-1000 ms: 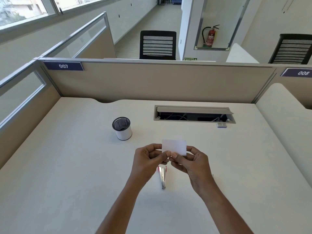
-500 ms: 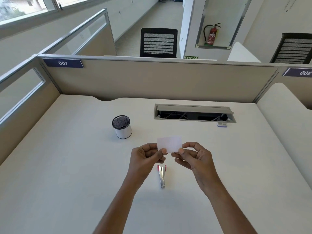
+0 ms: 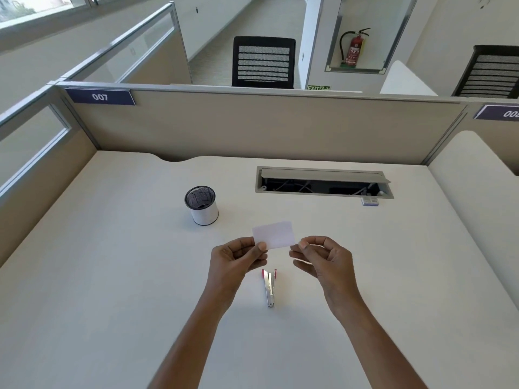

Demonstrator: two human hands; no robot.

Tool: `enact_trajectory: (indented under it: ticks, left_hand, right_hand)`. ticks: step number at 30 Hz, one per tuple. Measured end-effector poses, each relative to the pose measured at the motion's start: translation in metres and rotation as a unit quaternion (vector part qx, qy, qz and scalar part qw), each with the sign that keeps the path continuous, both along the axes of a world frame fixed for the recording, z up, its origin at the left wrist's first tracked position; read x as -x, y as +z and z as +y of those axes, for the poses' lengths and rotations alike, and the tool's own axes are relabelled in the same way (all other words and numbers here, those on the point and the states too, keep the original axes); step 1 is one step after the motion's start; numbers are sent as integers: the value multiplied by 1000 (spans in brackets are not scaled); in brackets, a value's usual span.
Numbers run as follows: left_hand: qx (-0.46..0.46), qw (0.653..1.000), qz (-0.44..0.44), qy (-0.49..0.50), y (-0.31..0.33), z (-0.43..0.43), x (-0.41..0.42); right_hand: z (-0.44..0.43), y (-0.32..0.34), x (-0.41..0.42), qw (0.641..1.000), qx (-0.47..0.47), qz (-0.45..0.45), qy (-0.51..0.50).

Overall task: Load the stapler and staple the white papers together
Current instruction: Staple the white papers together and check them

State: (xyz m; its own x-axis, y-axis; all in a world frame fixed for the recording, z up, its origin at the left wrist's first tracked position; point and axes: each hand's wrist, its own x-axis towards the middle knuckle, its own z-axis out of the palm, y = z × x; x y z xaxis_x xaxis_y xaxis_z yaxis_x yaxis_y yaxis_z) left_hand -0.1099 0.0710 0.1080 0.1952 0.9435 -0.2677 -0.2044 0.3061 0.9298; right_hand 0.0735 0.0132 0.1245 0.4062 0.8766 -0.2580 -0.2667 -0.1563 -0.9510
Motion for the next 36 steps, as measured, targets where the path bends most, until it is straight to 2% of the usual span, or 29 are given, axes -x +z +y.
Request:
enact_trajectory:
  ticks: [3, 6, 8, 12, 23, 28, 30, 32, 34, 36]
  left_hand:
    - [5, 1000, 5, 10, -5, 2, 7]
    - [10, 1000, 8, 15, -8, 3, 11]
    - [13, 1000, 8, 16, -8, 3, 12]
    - [13, 1000, 14, 9, -10, 2, 14]
    - [25, 999, 33, 8, -9, 0, 14]
    - [22, 999, 38, 10, -9, -1, 12]
    - [20, 999, 39, 10, -8, -2, 11]
    - [20, 999, 38, 11, -6, -2, 10]
    - [19, 999, 36, 11, -3, -1, 10]
    - [16, 999, 34, 14, -1, 0, 10]
  right_hand:
    - [2, -33, 1, 997, 31, -66, -36]
    - [1, -81, 10, 967, 90, -238, -29]
    - [-2, -106, 22, 943, 129, -305, -3]
    - [4, -132, 44, 915, 166, -365, 38]
    - [32, -145, 61, 831, 231, -498, 87]
    - [30, -151, 59, 819, 224, -522, 83]
    - [29, -151, 54, 833, 218, -504, 73]
    - [27, -150, 44, 868, 208, -447, 59]
    - [22, -146, 34, 916, 183, -352, 61]
    - [15, -132, 28, 963, 148, -217, 63]
